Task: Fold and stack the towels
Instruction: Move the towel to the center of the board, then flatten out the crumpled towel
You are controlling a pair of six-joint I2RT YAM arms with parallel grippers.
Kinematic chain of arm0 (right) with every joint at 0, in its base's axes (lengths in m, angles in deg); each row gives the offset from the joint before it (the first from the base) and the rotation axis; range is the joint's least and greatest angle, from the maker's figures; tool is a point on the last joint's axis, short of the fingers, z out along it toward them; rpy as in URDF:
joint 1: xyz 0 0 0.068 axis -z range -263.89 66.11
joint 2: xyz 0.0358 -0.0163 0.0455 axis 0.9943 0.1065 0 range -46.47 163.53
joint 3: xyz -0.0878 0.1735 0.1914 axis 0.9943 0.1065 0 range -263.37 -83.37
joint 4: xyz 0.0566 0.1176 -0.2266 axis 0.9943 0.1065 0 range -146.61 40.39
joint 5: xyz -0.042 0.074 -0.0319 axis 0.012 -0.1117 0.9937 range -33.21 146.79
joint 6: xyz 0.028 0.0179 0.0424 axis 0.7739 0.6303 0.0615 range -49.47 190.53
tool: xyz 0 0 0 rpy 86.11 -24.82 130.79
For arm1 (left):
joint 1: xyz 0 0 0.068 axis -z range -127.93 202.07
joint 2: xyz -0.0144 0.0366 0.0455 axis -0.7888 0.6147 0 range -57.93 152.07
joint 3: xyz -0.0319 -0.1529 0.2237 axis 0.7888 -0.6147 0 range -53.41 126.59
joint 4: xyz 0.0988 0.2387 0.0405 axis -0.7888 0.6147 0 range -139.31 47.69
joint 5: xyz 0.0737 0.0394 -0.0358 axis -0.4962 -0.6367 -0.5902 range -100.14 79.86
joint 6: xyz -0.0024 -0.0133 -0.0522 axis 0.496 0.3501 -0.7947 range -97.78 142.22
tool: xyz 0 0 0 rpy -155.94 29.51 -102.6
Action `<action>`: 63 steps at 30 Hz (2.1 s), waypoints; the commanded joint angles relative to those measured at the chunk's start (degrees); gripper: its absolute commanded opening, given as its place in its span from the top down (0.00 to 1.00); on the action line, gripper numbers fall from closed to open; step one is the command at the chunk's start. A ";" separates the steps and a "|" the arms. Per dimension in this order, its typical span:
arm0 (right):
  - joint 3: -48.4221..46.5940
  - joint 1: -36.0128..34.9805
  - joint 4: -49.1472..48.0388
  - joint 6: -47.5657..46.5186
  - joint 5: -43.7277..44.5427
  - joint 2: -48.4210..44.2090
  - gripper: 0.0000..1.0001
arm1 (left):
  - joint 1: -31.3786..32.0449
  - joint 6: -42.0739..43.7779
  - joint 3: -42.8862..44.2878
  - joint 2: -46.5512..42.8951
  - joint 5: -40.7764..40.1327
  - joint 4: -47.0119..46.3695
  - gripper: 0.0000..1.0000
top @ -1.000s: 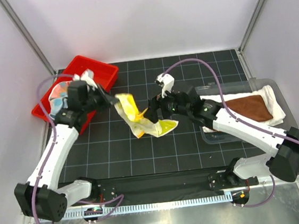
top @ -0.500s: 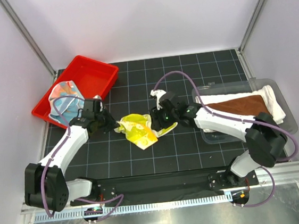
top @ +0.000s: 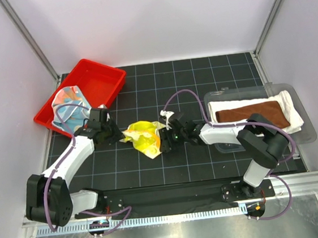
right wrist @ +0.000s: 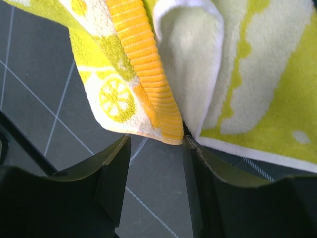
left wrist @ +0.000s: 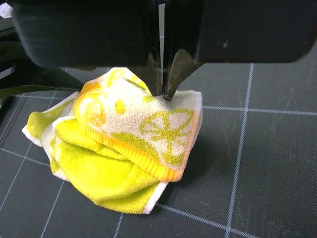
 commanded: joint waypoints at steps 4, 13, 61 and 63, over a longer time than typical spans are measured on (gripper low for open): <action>0.53 -0.50 -9.08 1.04 1.11 2.62 0.47 | 0.29 0.82 -0.37 -2.47 -1.39 -2.01 0.96; 0.27 -0.67 -2.51 -1.76 2.69 -1.94 0.99 | 0.29 -0.14 -0.81 -3.52 -0.69 -2.18 0.96; -8.85 0.55 21.28 -5.63 7.04 -1.58 0.99 | 0.11 -0.24 3.66 1.17 8.71 -2.97 0.54; -12.99 1.08 30.71 -7.30 7.44 -3.17 0.99 | 0.11 3.36 8.14 -0.35 7.85 -2.97 0.44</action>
